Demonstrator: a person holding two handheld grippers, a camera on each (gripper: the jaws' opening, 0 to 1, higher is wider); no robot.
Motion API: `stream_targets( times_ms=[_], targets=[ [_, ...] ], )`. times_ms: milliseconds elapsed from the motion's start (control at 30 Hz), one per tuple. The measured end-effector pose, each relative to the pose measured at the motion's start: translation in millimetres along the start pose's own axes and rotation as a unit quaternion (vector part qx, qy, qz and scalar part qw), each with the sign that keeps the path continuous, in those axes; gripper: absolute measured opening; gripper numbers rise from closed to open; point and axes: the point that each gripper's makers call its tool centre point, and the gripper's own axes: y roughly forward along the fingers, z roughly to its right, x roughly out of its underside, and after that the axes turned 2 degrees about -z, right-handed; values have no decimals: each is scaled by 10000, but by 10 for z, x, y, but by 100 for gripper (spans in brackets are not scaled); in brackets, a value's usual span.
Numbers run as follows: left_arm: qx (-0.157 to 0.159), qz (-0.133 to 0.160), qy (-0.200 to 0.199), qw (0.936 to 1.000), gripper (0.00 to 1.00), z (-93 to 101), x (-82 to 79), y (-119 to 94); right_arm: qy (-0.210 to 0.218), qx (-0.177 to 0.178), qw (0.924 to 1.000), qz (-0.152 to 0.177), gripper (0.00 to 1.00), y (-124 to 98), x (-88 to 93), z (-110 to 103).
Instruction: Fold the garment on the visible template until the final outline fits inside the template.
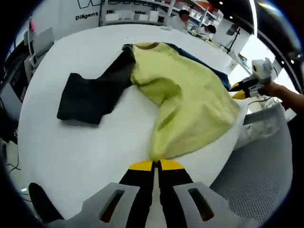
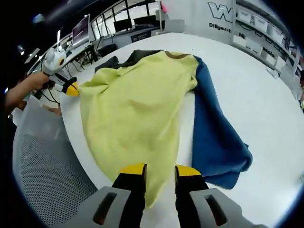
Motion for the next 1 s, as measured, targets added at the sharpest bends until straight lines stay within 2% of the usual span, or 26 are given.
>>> stream_targets(
  times_ms=[100,300,333,467,633,1000],
  targets=[
    [4,-118,10,9999,8,-1,94,13,25,32,10000,-79,12,21,57,31],
    [47,-165,-43,9998,9,13,188,16,78,44,9999,-144,8,36,122,49],
    [67,-104,-93,9999,8,24,176,9,80,55,9998,-194,6,39,149,53],
    [123,-195,-37,9997,8,62,208,2,133,89,9997,-170,1,29,161,60],
    [213,-250,0,9995,8,117,238,-25,172,100,9996,-178,0,24,177,60],
    [806,-795,-96,9935,8,312,487,-67,411,94,9989,-195,0,-55,320,66]
  ],
)
